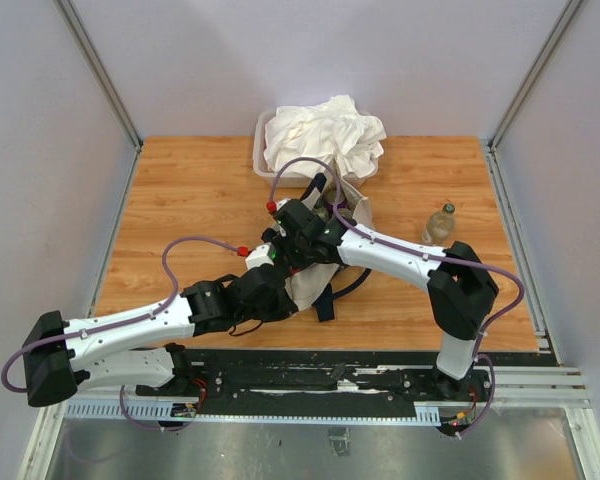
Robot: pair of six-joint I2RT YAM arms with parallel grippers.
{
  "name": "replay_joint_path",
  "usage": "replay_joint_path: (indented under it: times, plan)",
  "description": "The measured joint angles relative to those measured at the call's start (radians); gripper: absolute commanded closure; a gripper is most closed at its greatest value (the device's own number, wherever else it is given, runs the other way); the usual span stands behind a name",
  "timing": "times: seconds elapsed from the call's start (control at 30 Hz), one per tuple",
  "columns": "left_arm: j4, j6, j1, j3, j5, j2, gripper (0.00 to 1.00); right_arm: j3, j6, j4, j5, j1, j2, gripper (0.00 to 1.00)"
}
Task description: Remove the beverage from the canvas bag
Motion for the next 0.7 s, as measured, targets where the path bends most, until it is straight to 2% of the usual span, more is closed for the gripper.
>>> replay_joint_path:
  times: [0.13, 0.23, 0.27, 0.3, 0.7]
  plan:
    - [0.005, 0.000, 0.000, -0.002, 0.000, 0.000, 1.00, -0.006, 0.005, 0.012, 0.005, 0.000, 0.011, 0.37]
    - [0.005, 0.000, 0.000, -0.002, 0.000, 0.000, 1.00, -0.009, 0.009, 0.013, 0.011, 0.000, 0.010, 0.55]
    - [0.006, 0.000, 0.000, -0.002, 0.000, 0.000, 1.00, -0.009, 0.009, 0.013, 0.012, 0.000, 0.010, 0.81]
    - [0.006, 0.000, 0.000, -0.002, 0.000, 0.000, 1.00, -0.010, 0.009, 0.013, 0.014, 0.000, 0.009, 0.97]
    - [0.018, 0.000, 0.000, -0.002, 0.011, 0.000, 0.99, -0.008, -0.034, -0.040, 0.069, 0.014, -0.039, 0.99]
